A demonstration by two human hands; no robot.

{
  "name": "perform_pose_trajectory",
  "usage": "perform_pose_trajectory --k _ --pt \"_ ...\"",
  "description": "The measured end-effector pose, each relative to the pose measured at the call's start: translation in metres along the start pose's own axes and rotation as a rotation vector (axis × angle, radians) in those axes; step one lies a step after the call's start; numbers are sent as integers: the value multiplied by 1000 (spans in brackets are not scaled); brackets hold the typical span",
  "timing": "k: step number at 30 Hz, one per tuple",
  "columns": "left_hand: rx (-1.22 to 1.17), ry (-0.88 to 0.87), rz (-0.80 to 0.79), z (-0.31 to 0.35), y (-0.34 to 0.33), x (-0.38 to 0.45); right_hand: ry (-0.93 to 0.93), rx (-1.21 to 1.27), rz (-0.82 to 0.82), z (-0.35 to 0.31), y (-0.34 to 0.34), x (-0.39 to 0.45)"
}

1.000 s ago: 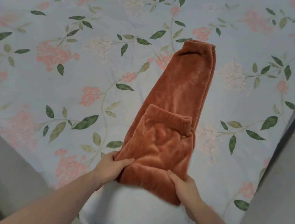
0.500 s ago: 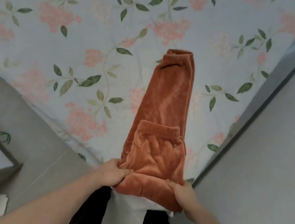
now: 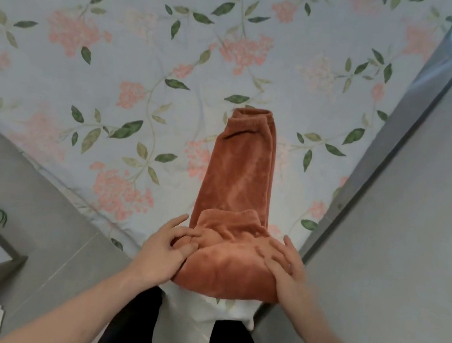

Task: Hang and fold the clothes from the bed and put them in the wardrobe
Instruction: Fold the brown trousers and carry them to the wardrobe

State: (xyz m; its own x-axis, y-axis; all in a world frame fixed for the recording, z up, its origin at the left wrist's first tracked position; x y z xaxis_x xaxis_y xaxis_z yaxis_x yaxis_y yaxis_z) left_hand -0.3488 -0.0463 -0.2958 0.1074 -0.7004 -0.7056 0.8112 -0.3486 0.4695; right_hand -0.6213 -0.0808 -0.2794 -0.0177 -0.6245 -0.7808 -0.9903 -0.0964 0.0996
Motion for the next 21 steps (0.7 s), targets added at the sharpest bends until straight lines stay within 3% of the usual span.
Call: perform_pose_trajectory --k 3,6,9,18,21 --pt "-223 62 -11 26 28 38 -35 121 9 -39 -3 33" --pt "-486 170 23 42 52 80 -130 387 110 -63 1 71" --pt "-663 201 9 61 64 126 -144 600 111 -92 -4 112" --pt "-490 162 84 97 92 239 1 482 -11 -182 -42 209" --pt "-271 192 112 83 87 259 43 385 23 -176 -44 232"
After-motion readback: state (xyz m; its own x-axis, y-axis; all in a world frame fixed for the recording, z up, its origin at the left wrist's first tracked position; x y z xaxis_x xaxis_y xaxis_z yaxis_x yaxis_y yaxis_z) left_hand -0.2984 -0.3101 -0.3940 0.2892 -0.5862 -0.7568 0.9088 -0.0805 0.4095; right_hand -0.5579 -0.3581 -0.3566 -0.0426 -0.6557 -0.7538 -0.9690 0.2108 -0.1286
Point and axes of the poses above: each hand's wrist, its own x-axis towards the middle knuckle, its own y-axis out of the back of the hand, z = x × y, the point moved 10 cm from there along x, towards the middle knuckle, and after that the axes turned 15 degrees about x, right-handed, at the moved point
